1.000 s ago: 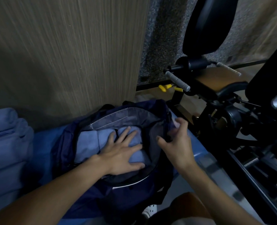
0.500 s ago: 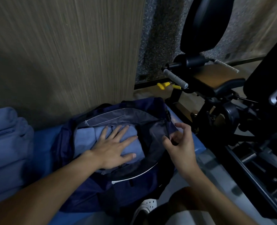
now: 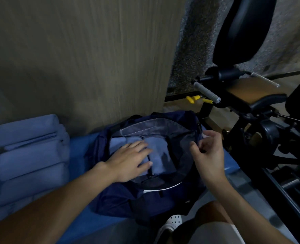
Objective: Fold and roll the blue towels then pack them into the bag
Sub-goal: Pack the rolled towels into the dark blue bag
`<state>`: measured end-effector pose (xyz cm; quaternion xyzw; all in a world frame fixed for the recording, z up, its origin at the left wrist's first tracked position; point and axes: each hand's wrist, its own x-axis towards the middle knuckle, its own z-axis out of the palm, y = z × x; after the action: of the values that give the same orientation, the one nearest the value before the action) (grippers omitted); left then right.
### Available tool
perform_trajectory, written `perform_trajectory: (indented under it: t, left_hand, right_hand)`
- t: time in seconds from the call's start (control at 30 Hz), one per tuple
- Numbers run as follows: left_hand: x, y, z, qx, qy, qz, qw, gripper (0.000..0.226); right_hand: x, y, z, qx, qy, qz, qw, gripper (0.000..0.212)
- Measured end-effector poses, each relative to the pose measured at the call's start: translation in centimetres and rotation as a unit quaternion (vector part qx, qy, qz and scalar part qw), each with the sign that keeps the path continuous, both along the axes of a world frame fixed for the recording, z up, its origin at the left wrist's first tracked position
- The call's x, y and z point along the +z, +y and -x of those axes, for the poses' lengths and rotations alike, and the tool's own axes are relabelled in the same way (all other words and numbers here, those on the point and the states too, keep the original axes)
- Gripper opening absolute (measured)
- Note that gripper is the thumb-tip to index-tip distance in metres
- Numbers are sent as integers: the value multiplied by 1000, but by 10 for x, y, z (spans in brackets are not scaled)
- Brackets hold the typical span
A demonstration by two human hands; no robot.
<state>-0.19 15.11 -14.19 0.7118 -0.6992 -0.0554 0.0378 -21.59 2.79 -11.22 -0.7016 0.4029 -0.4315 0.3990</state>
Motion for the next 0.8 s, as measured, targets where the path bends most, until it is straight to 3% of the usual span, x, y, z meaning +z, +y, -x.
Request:
perform_trajectory:
  t: [0.13, 0.33, 0.6, 0.8]
  left_hand:
    - [25, 52, -26, 39, 18, 89, 995, 52]
    - [50, 148, -90, 135, -38, 174, 975, 40]
    - [51, 231, -178, 303, -99, 170, 933, 38]
    - [47, 215, -220, 326, -93, 125, 932, 54]
  right_hand:
    - [20, 37, -43, 55, -31, 12, 998, 32]
    - [28, 114, -132, 180, -30, -38, 982, 24]
    - [13, 178, -264, 258, 27, -239, 936, 11]
    - [1, 170, -340, 209, 53, -293, 931, 52]
